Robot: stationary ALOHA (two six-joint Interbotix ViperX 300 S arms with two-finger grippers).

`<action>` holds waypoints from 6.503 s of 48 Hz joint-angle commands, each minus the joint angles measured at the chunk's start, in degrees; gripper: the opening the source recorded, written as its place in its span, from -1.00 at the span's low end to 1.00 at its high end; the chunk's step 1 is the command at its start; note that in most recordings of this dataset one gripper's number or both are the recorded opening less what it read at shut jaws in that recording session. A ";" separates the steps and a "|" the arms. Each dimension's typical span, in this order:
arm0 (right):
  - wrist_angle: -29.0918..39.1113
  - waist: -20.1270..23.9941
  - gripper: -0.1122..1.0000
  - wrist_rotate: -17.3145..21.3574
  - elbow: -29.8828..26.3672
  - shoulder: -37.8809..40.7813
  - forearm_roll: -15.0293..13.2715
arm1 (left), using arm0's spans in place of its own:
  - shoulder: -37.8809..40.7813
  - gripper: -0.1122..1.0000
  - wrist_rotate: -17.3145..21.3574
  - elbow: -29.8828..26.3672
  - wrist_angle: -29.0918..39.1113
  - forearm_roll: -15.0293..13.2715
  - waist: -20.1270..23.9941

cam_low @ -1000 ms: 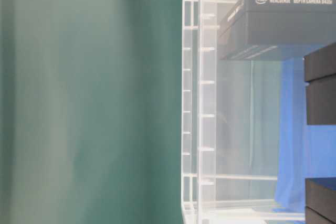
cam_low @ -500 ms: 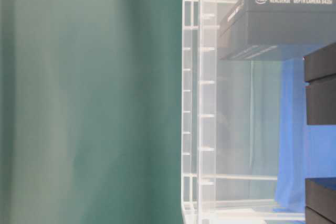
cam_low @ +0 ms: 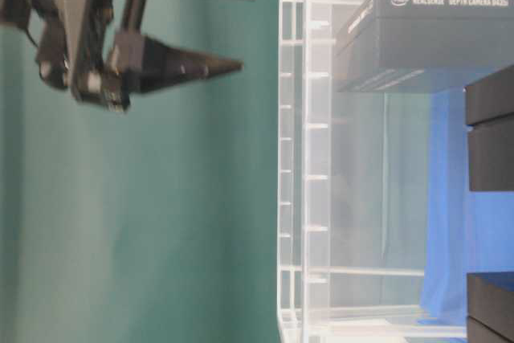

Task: Take the box out of the case with the right arm.
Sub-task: 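Move the right gripper over the right black box in the case, then lower and close the right gripper on the right black box, then lift the right black box up out of the case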

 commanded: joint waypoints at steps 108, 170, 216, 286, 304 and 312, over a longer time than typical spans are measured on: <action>-1.58 0.35 0.80 2.02 -1.76 1.93 -0.53 | 0.70 -0.76 0.09 -1.05 -0.26 0.18 0.18; -8.17 0.26 0.81 5.36 4.83 8.26 -1.05 | 0.79 -0.76 -0.18 -0.97 -0.44 0.18 0.18; -8.96 -0.44 0.78 7.56 5.19 10.90 0.44 | 0.79 -0.76 0.18 -0.79 -0.44 0.18 0.18; 8.79 0.70 0.36 9.49 -9.49 6.77 -1.93 | 0.88 -0.76 0.00 -0.97 -0.44 0.18 0.18; 19.07 2.02 0.36 9.49 -20.48 6.77 -3.08 | 0.88 -0.76 0.00 -0.79 -0.62 0.18 0.09; 22.32 2.72 0.36 9.49 -23.91 6.77 -3.08 | 0.88 -0.76 -0.09 -0.97 -0.53 0.18 0.18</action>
